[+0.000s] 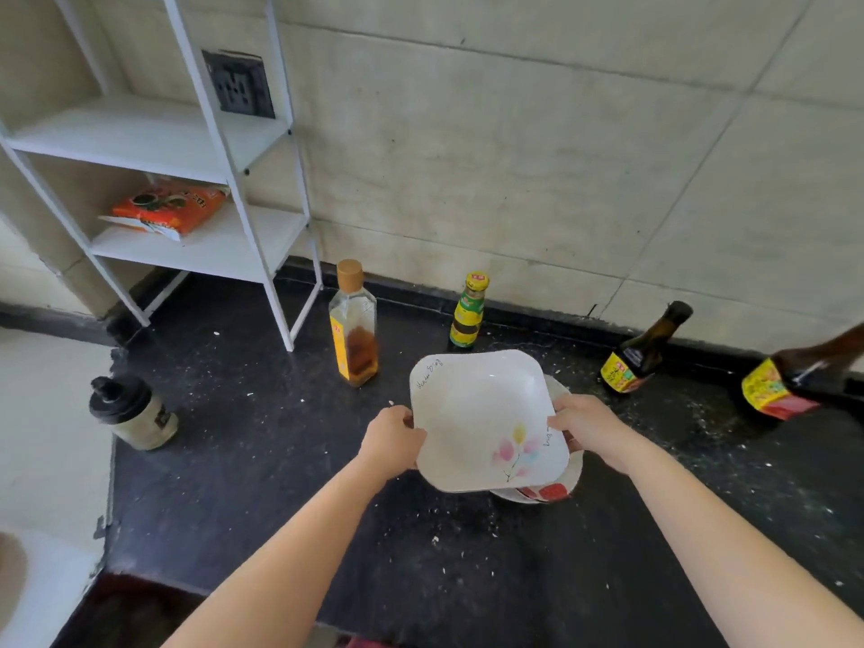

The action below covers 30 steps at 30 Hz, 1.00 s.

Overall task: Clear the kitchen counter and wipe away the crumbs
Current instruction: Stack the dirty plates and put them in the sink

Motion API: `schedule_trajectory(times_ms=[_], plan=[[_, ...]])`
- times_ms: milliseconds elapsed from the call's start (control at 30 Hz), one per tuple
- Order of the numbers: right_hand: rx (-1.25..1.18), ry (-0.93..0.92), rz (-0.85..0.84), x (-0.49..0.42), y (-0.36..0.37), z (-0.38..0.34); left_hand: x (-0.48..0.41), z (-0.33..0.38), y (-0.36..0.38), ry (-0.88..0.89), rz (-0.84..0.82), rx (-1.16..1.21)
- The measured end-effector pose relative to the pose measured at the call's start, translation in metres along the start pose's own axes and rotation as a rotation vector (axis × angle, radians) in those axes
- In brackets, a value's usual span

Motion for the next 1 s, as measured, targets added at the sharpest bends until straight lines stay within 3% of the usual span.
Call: schedule_trajectory(times_ms=[167,567,833,1000], plan=[[0.042,0.044,0.16,-0.021,-0.056,0.027,-0.02,0.046,0.046,0.016,-0.04,-0.005],[0.07,0.046,0.185,-0.053,-0.063,0.046,-0.04,0.053,0.076,-0.051,0.06,-0.097],[0.268,0.071,0.226,-0.051,-0.06,0.045,-0.04,0.049,0.08,-0.037,0.061,-0.123],[0.42,-0.077,0.347,-0.045,-0.054,0.036,-0.037,0.042,0.073,-0.003,0.111,-0.125]])
Point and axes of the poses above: each hand's wrist, its own x-axis away from the middle knuckle, its own y-axis out of the palm, z = x × y, the point moved 2 cm from there along -x, towards the middle knuckle, and after that the axes turned 6 degrees about -x, right-handed, at the moved point
